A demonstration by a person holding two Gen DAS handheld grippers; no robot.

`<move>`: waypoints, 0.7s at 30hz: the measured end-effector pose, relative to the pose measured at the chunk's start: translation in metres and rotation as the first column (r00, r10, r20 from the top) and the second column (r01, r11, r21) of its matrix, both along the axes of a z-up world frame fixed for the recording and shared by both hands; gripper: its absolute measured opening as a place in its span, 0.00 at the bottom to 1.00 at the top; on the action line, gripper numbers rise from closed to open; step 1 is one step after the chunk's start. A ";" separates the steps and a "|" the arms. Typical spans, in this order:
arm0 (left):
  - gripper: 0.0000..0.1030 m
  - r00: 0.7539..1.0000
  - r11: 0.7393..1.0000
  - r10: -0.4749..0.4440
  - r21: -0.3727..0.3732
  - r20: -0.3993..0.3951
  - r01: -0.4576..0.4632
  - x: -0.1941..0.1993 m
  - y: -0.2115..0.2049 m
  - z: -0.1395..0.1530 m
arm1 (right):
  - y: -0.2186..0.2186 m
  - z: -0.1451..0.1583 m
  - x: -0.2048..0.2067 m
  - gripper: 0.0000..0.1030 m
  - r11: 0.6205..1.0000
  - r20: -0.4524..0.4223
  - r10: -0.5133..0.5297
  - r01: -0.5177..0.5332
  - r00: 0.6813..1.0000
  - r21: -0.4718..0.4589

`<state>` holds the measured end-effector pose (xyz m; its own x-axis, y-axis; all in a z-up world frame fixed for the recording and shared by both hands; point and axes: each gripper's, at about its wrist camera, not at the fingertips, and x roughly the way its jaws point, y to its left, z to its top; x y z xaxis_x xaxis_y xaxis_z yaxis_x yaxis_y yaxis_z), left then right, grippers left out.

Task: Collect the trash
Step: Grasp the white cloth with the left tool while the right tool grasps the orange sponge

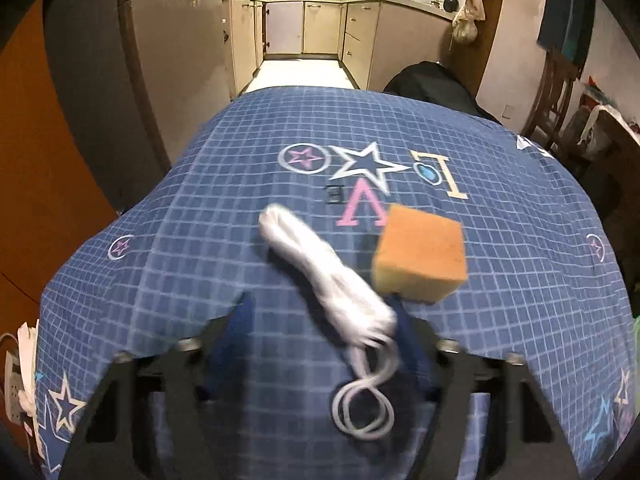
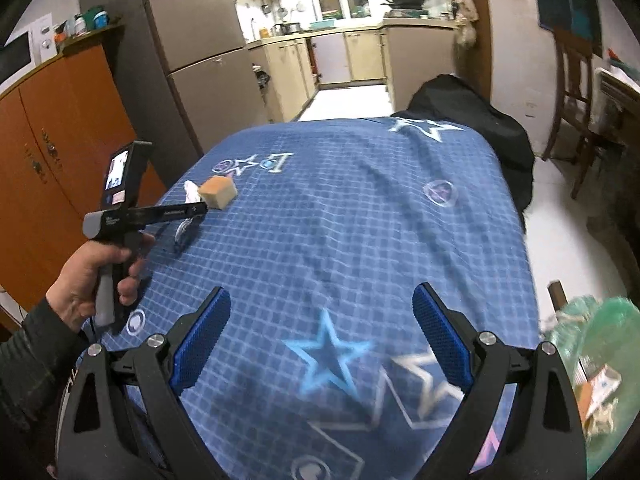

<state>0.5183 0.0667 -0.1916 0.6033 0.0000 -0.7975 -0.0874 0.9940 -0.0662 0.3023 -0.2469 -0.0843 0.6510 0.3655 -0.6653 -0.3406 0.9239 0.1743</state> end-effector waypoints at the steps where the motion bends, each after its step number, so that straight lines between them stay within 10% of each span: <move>1: 0.47 1.000 1.000 -0.006 -0.009 -0.004 0.006 -0.001 0.011 -0.002 | 0.007 0.001 0.006 0.86 1.000 0.002 0.016 -0.016 1.000 -0.002; 10: 0.55 1.000 1.000 -0.016 -0.027 0.015 0.016 -0.020 0.066 0.006 | 0.082 -0.005 0.071 0.86 0.976 -0.005 0.213 -0.213 0.977 -0.049; 21: 0.54 1.000 1.000 -0.021 -0.016 0.016 0.021 0.007 0.073 -0.005 | 0.195 -0.020 0.147 0.77 0.848 -0.077 0.497 -0.503 0.864 -0.168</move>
<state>0.5256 0.1402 -0.1966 0.6154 -0.0257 -0.7878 -0.0651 0.9944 -0.0833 0.4497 -0.0521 -0.1041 0.3914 0.5110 -0.7653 -0.7620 0.6462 0.0418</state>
